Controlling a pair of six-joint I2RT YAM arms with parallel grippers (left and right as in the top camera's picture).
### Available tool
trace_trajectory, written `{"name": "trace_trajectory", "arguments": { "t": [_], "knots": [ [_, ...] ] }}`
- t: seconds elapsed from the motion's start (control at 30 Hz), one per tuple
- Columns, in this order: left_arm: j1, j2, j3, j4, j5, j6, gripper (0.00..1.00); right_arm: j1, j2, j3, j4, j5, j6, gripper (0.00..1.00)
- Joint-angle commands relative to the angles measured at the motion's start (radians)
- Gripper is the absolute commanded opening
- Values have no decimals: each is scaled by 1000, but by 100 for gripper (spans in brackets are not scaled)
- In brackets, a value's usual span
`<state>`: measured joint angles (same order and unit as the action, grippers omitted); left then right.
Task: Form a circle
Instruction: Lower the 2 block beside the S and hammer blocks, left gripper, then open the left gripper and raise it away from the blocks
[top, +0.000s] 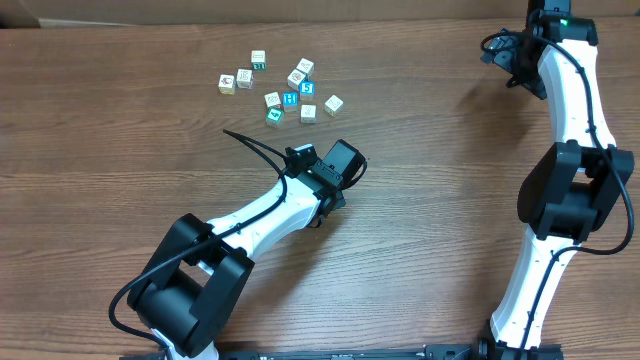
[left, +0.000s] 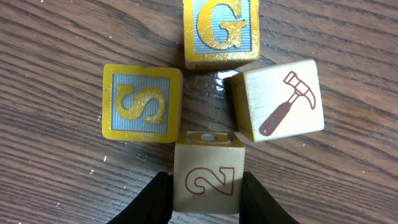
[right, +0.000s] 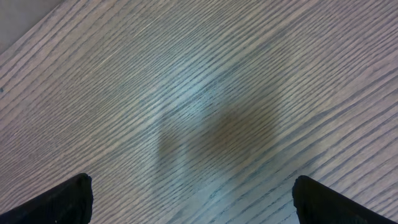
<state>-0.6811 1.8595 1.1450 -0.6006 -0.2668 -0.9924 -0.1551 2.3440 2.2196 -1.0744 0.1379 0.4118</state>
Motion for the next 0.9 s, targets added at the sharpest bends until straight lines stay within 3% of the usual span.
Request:
{"name": "trace_trajectory", "arguments": {
  "t": [0.0,0.7,0.87],
  "knots": [
    [-7,18,15,4,-21,2,28,2,-25,13,3,8,0,100],
    [-7,18,15,11,-21,2,30,2,-25,13,3,8,0,100],
    [-7,18,15,11,-19,2,44,2,-25,13,3,8,0,100]
  ]
}}
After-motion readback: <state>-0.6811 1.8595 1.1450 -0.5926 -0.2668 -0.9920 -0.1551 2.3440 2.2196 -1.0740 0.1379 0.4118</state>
